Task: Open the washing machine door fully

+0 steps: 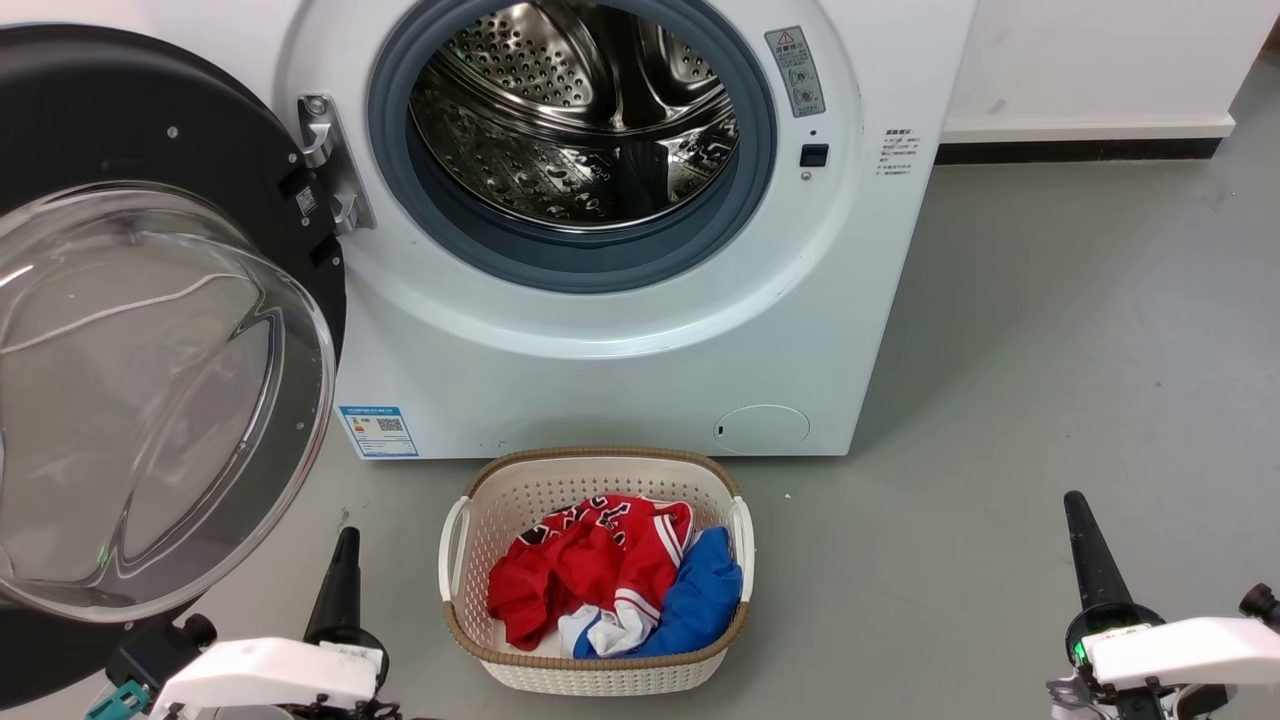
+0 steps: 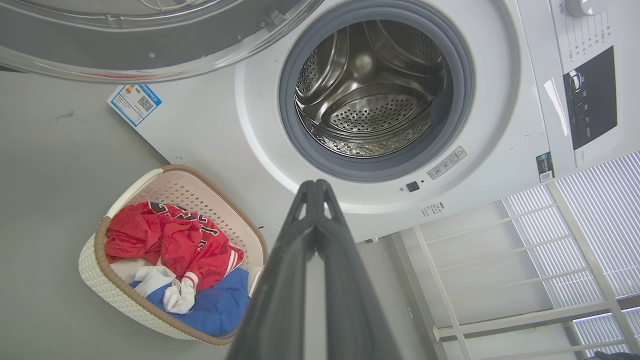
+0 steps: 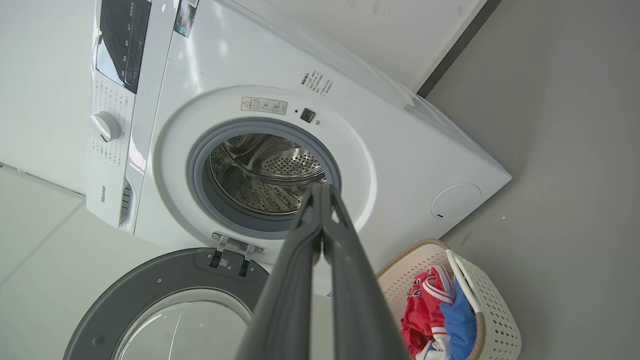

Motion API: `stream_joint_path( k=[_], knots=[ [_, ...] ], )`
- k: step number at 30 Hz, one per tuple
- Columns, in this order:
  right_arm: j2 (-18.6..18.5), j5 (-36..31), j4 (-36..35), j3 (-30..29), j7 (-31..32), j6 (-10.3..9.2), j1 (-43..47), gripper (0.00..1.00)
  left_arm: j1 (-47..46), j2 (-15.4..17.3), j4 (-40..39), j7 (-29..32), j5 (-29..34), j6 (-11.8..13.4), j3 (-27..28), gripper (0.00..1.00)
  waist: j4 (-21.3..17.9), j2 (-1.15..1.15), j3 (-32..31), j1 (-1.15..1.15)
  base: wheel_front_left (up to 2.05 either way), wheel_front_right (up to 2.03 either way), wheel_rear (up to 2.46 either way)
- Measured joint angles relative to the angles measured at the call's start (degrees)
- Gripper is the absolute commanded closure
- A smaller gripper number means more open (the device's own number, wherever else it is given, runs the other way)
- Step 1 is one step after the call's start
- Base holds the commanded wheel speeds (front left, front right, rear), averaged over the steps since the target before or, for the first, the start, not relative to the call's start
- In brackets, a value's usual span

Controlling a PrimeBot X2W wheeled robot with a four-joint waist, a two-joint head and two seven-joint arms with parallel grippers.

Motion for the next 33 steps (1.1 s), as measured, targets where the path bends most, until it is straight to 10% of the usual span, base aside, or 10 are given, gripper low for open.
stream_joint_path(
  k=[33],
  knots=[
    [0.0,17.8,2.7,-1.0,4.7,-0.01,-3.4,1.0,-3.0,0.0,1.4,4.5,-19.6,-1.1,1.2,1.0,0.0,0.0,0.6,0.0,0.0,0.0,0.0]
  ],
)
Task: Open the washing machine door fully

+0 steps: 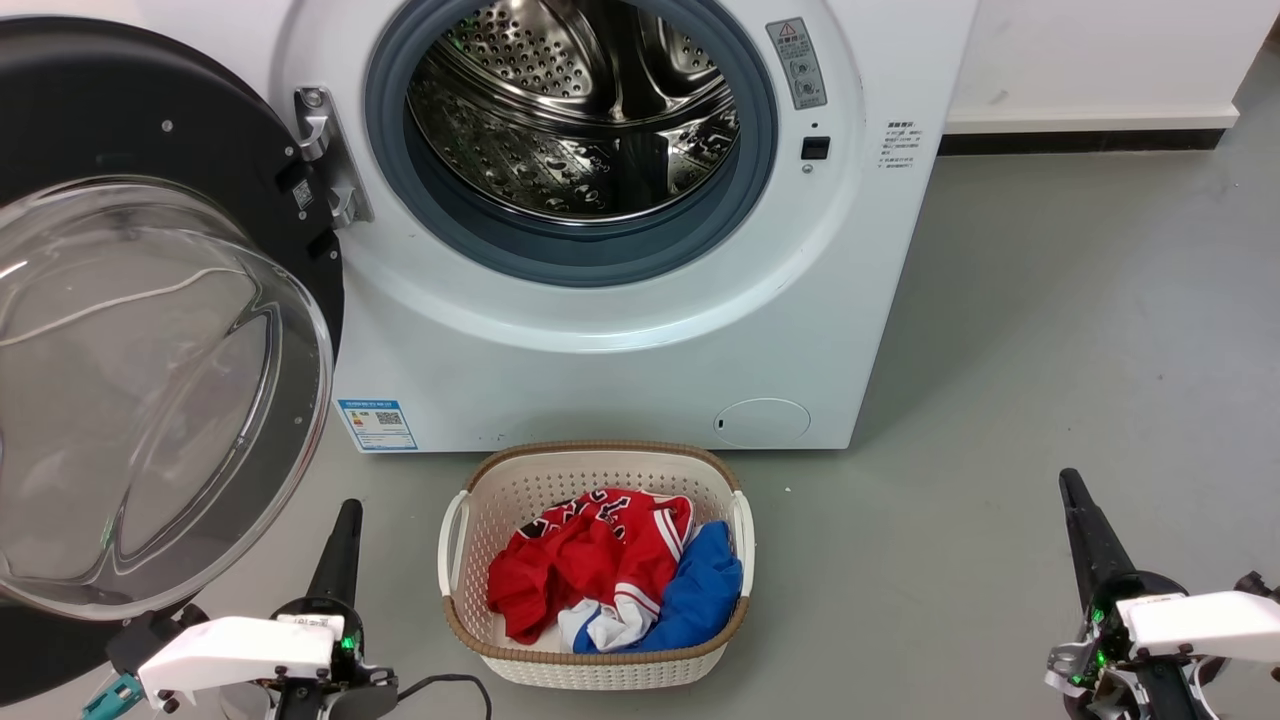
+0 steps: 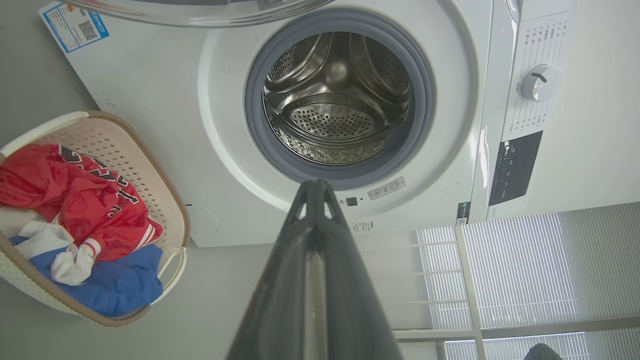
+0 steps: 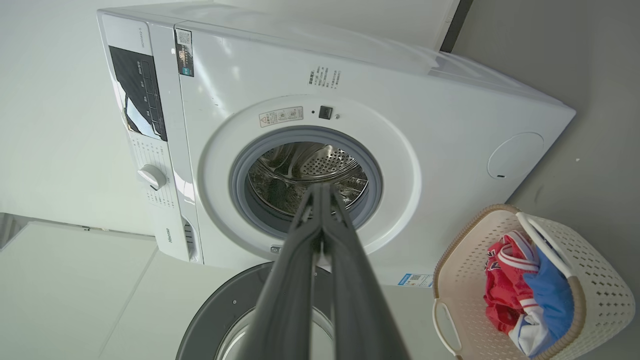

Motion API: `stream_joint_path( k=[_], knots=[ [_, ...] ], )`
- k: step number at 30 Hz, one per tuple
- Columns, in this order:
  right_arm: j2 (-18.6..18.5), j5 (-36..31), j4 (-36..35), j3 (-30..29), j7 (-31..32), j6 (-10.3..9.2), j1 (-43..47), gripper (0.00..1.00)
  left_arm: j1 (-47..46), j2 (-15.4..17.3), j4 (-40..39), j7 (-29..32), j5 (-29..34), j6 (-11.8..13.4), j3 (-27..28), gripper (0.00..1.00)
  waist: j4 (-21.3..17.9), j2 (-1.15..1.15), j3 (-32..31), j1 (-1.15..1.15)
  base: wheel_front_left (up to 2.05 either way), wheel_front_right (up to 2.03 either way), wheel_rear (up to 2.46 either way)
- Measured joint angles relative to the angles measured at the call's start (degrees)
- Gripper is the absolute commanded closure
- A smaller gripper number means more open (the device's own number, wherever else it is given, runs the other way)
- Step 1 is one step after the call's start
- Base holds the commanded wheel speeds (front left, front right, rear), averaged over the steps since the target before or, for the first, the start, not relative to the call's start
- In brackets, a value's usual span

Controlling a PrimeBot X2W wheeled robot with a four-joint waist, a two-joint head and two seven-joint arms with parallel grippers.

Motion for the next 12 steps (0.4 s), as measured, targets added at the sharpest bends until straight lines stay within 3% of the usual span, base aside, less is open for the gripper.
stream_joint_path(
  k=[12],
  knots=[
    [0.0,5.2,0.9,-0.5,1.5,0.0,-1.0,1.0,-1.0,0.0,0.4,1.5,-5.7,-0.3,0.3,1.0,0.0,0.0,0.2,0.0,0.0,0.0,0.0]
  ],
)
